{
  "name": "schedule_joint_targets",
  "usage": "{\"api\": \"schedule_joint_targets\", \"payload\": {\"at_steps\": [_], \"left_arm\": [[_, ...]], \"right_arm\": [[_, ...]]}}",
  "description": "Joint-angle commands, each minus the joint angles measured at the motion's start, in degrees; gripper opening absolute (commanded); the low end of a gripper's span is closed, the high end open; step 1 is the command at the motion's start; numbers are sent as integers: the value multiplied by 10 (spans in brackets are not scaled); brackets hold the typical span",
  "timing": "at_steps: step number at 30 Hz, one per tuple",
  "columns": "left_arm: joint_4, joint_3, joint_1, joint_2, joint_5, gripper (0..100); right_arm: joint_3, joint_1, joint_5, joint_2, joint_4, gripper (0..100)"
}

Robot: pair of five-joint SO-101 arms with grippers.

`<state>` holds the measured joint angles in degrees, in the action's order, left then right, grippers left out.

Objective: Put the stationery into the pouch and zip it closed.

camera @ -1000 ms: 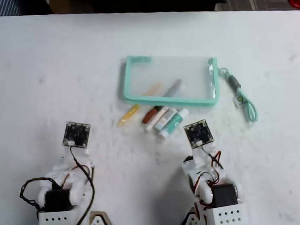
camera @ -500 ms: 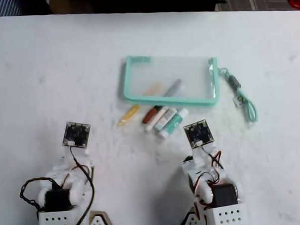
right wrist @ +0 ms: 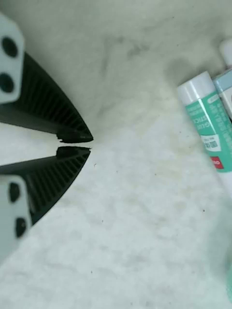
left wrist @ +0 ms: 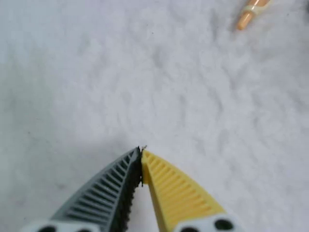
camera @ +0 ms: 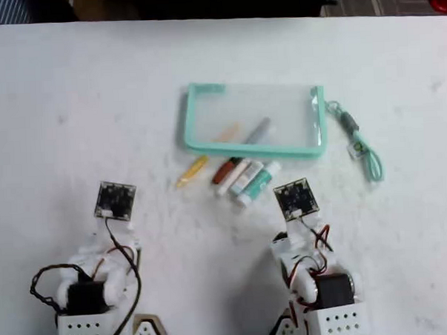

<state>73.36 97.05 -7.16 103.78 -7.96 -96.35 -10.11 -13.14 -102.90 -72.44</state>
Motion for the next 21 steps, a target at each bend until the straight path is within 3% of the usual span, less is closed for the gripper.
{"api": "schedule_joint_targets", "payload": {"at_steps": [1, 9, 21], "left_arm": [[4, -1, 7, 5, 4, 24], [4, -1, 4, 5, 4, 24], [4, -1, 4, 5, 4, 24]], "right_arm": [[-5, -6, -5, -4, -3, 18], [-5, -72, -4, -4, 84, 18], [-5, -87, -5, -4, 17, 18]]}}
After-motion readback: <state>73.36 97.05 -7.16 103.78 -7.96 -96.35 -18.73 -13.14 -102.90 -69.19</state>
